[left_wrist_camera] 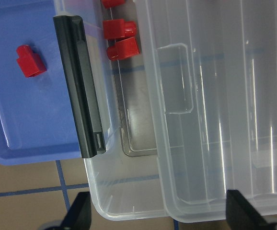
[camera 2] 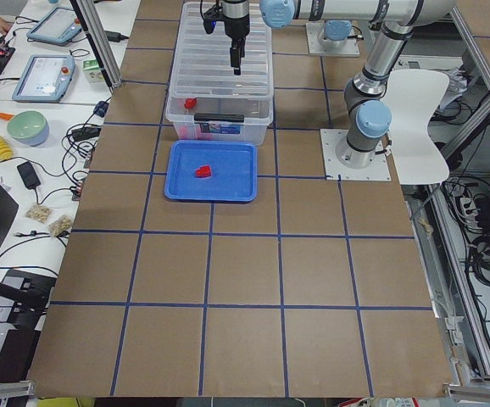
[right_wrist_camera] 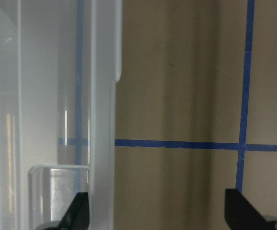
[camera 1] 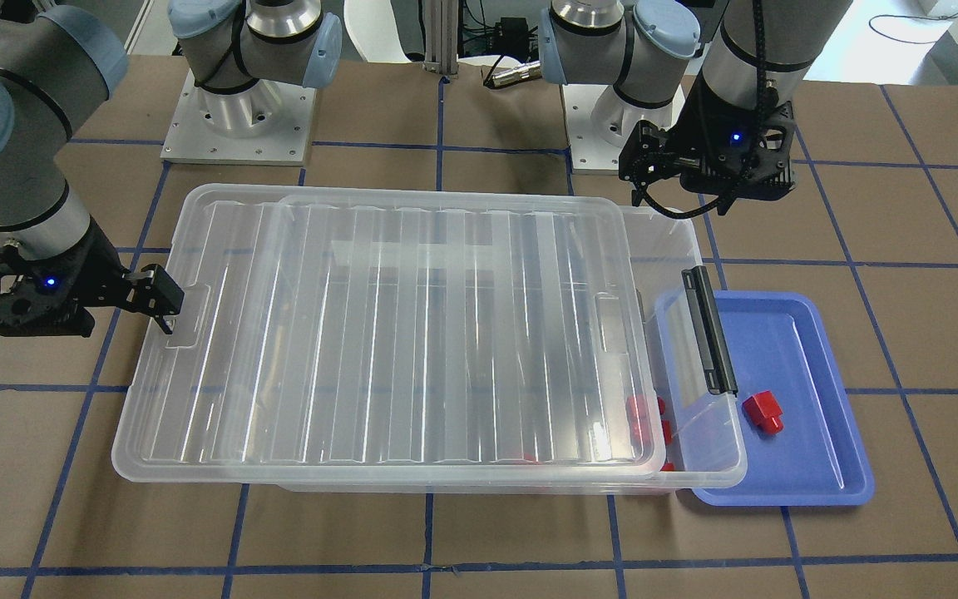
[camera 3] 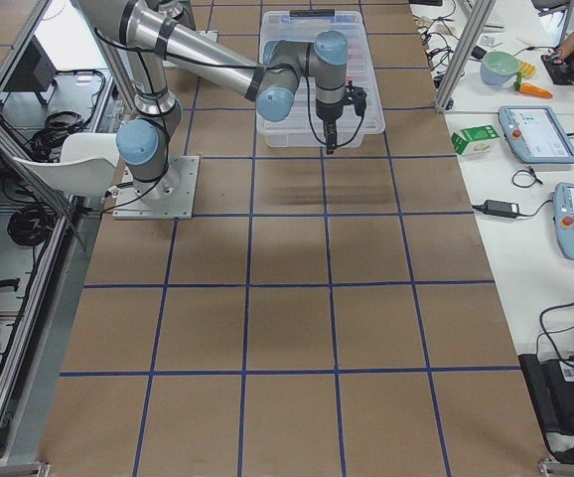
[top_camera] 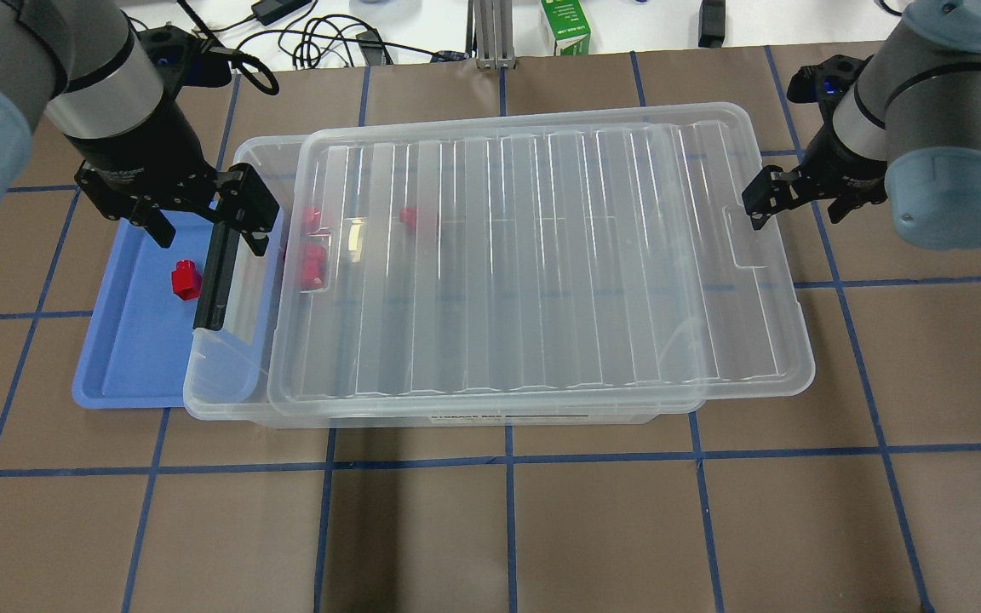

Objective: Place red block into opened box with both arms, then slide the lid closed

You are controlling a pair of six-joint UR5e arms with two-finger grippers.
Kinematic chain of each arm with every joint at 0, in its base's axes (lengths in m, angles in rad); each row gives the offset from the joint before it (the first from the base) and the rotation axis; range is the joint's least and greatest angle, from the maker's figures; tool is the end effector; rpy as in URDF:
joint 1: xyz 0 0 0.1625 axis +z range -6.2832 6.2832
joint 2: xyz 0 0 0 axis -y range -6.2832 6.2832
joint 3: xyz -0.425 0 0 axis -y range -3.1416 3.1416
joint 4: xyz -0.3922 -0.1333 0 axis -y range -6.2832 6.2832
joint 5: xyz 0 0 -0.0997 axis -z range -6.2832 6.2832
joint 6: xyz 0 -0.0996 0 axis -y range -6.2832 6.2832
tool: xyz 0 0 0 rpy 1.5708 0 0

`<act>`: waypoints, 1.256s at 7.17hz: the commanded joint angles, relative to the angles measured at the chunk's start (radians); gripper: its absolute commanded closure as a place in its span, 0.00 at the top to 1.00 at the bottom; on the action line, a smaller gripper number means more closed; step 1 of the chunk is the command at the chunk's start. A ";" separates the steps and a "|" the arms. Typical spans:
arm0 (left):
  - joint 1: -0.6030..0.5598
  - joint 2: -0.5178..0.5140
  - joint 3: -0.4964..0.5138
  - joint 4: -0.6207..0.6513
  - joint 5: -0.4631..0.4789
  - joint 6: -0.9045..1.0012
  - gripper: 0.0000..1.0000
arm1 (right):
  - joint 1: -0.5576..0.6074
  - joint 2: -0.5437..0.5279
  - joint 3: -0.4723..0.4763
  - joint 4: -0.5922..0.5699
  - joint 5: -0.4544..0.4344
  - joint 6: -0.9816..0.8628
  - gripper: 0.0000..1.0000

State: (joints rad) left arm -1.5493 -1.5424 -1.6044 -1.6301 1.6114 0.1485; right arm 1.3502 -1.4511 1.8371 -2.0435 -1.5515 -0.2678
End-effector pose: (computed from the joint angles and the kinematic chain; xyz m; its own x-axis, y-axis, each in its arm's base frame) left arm -0.1191 -0.4759 0.4795 -0.9912 0.1290 -0.0305 0.1266 0.9895 0.0697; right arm 0.0177 -0.5390 0.3462 -0.9988 -0.0478 0.0044 -0.0480 0.9949 -0.0886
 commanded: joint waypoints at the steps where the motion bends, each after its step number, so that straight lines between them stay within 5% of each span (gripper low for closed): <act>1: 0.000 -0.001 0.000 0.001 -0.001 0.000 1.00 | -0.058 -0.005 -0.001 0.002 -0.002 -0.072 1.00; 6: 0.032 -0.010 0.001 0.013 0.002 0.017 1.00 | -0.144 -0.006 -0.003 0.000 -0.035 -0.218 1.00; 9: 0.162 -0.067 0.000 0.118 -0.001 0.017 1.00 | -0.210 -0.008 -0.004 0.003 -0.041 -0.254 1.00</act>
State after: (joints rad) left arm -1.4495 -1.5853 -1.6026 -1.5815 1.6105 0.1649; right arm 1.1693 -1.4585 1.8337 -2.0425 -1.5929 -0.5117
